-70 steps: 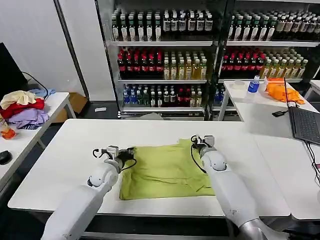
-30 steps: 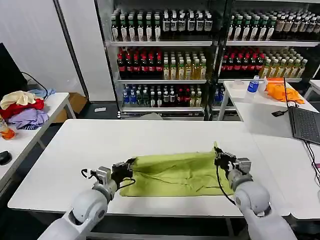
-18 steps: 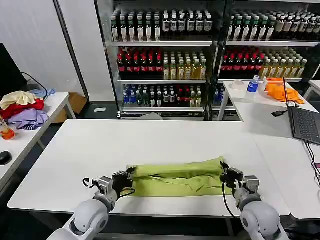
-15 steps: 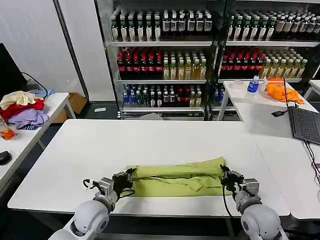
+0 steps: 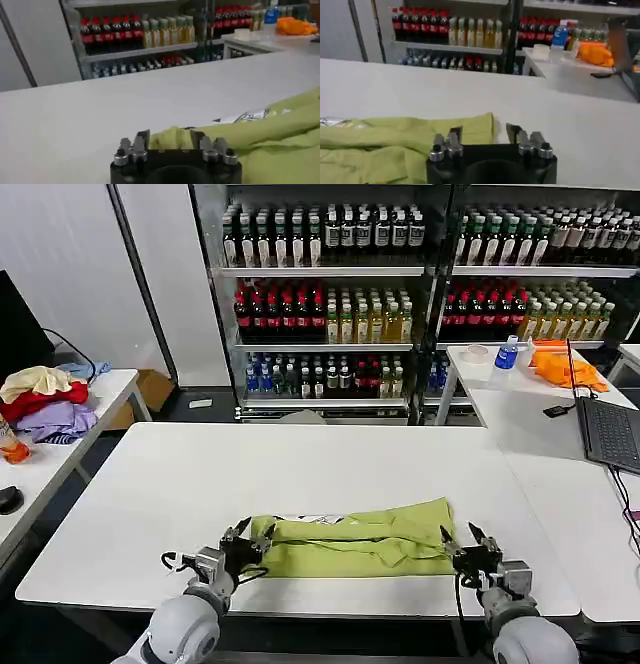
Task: Fold and organize the clothes.
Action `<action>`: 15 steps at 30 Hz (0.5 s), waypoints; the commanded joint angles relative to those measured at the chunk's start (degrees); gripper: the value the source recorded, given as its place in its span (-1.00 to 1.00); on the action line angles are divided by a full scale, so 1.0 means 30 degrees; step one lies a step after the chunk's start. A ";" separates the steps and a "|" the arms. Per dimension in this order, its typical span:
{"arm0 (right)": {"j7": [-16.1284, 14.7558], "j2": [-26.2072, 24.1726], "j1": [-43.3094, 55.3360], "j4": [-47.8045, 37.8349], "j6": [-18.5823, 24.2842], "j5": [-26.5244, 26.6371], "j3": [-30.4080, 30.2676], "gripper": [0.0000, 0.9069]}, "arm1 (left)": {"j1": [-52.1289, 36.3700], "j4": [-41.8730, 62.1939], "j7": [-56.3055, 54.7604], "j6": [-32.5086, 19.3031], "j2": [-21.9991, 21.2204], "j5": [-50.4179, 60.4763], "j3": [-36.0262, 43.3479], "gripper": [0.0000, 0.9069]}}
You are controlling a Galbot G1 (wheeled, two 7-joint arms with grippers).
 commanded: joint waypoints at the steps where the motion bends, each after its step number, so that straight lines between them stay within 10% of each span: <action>1: 0.0033 0.0050 -0.1853 0.1488 0.0068 -0.0337 0.0782 1.00 | 0.0328 0.0361 -0.1478 0.0338 -0.2035 -0.1218 -0.0167 1.00; 7: 0.0044 0.0140 -0.2118 0.1566 0.0118 -0.0328 0.0946 1.00 | 0.0049 0.1347 -0.1593 0.0699 -0.2909 -0.1786 -0.0015 1.00; 8: 0.0048 0.0155 -0.2159 0.1569 0.0126 -0.0329 0.0961 1.00 | 0.0065 0.1407 -0.1593 0.0697 -0.2937 -0.1786 0.0010 -0.44; 9: 0.0048 0.0166 -0.2212 0.1590 0.0152 -0.0331 0.0986 1.00 | 0.0104 0.1493 -0.1592 0.0619 -0.2983 -0.1797 0.0042 -0.73; 15: 0.0060 0.0189 -0.2350 0.1714 0.0186 -0.0303 0.1140 1.00 | 0.0310 0.1473 -0.1557 0.0503 -0.3057 -0.2204 -0.0024 -0.96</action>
